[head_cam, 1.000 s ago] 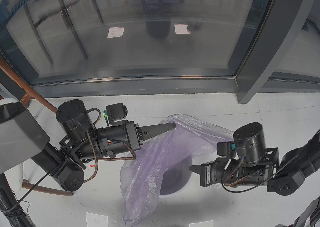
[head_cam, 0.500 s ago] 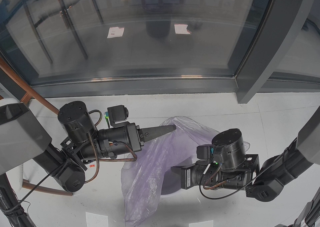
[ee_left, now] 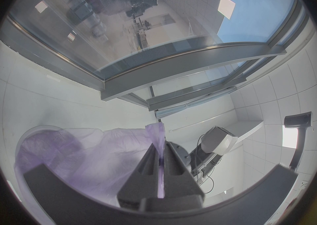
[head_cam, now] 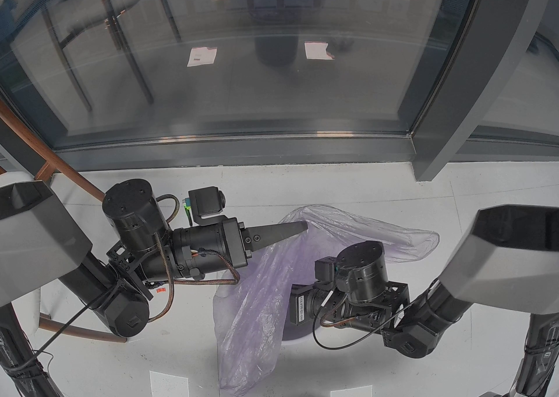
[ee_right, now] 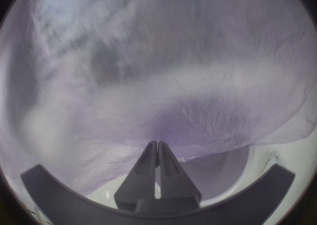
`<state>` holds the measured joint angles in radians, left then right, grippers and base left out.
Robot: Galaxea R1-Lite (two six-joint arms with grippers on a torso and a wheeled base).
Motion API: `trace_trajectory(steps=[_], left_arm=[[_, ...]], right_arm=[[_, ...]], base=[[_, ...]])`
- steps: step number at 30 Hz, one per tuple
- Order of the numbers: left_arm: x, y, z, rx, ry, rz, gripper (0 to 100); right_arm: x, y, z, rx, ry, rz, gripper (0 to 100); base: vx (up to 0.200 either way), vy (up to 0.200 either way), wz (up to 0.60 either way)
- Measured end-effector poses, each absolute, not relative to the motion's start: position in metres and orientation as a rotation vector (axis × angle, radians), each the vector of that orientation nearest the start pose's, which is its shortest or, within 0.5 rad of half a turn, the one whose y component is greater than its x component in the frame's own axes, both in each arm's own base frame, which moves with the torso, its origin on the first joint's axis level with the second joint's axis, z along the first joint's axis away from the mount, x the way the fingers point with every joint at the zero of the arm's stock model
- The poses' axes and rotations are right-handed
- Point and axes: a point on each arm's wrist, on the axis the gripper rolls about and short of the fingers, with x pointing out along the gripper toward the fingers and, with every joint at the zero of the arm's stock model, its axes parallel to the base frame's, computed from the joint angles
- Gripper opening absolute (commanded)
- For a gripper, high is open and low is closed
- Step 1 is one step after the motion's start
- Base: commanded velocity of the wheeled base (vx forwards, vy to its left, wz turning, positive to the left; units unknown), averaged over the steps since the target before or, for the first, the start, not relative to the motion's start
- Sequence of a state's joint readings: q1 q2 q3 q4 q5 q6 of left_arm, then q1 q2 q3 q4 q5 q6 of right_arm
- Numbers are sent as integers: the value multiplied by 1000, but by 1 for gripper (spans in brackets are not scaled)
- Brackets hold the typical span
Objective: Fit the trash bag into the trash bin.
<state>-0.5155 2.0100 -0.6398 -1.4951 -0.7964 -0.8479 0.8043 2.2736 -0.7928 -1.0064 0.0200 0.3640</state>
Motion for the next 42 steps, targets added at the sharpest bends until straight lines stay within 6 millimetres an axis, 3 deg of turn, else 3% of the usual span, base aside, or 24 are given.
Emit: trace_trajectory(steps=[19, 30, 42], left_arm=[[305, -187, 102, -708, 463, -1257, 0], [331, -184, 107, -704, 384, -1243, 0], [340, -185, 114, -730, 357, -1245, 0]], right_arm=[[300, 274, -43, 116, 616, 601, 0], [313, 280, -69, 108, 621, 565, 0], [311, 277, -79, 73, 688, 530, 0]], base=[[0, 0, 0], [0, 0, 0], [0, 0, 0]])
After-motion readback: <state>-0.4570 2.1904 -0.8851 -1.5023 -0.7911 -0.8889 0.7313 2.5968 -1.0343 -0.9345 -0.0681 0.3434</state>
